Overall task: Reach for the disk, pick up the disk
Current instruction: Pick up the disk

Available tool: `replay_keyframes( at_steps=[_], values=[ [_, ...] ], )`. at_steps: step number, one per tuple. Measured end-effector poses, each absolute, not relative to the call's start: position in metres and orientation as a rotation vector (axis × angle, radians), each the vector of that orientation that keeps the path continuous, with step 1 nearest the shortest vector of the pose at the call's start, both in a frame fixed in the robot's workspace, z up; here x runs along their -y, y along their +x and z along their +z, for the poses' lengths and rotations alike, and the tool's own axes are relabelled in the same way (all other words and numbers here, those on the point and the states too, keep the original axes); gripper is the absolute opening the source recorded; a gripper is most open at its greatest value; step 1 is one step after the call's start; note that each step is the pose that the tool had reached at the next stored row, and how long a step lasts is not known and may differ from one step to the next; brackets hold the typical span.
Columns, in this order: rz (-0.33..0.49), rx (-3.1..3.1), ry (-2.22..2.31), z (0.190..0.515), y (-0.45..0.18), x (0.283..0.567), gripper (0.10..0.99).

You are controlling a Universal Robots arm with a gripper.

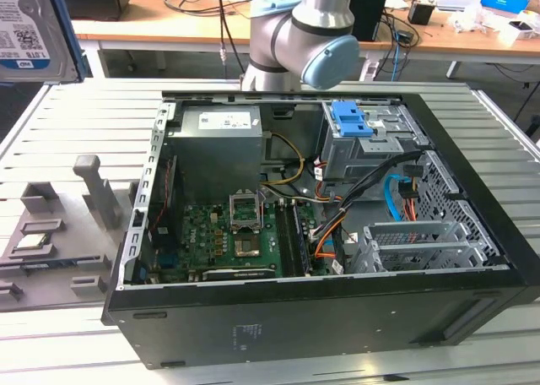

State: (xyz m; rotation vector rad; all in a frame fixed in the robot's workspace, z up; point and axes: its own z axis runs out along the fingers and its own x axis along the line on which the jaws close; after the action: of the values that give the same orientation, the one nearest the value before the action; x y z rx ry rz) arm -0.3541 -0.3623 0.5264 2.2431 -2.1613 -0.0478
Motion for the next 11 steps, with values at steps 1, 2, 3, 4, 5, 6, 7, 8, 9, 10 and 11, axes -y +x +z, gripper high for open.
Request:
replay_keyframes(
  at_steps=[1, 2, 3, 4, 5, 6, 7, 8, 9, 10, 11],
  values=[
    [-0.049, 2.161, 2.243, 0.526, -0.348, 0.362, 0.369],
    [-0.054, 2.162, 2.244, 0.526, -0.343, 0.362, 0.369],
    [-0.062, 2.165, 2.247, 0.526, -0.337, 0.362, 0.369],
    [-0.066, 2.165, 2.247, 0.526, -0.332, 0.362, 0.369],
    [-0.07, 2.163, 2.245, 0.524, -0.322, 0.362, 0.369],
    [-0.072, 2.162, 2.245, 0.521, -0.317, 0.362, 0.369],
    [-0.073, 2.162, 2.244, 0.519, -0.314, 0.362, 0.369],
    [-0.073, 2.162, 2.244, 0.517, -0.312, 0.362, 0.369],
    [-0.074, 2.161, 2.243, 0.513, -0.307, 0.362, 0.369],
    [-0.075, 2.161, 2.243, 0.51, -0.303, 0.362, 0.369],
    [-0.076, 2.161, 2.243, 0.508, -0.299, 0.362, 0.369]
  ],
)
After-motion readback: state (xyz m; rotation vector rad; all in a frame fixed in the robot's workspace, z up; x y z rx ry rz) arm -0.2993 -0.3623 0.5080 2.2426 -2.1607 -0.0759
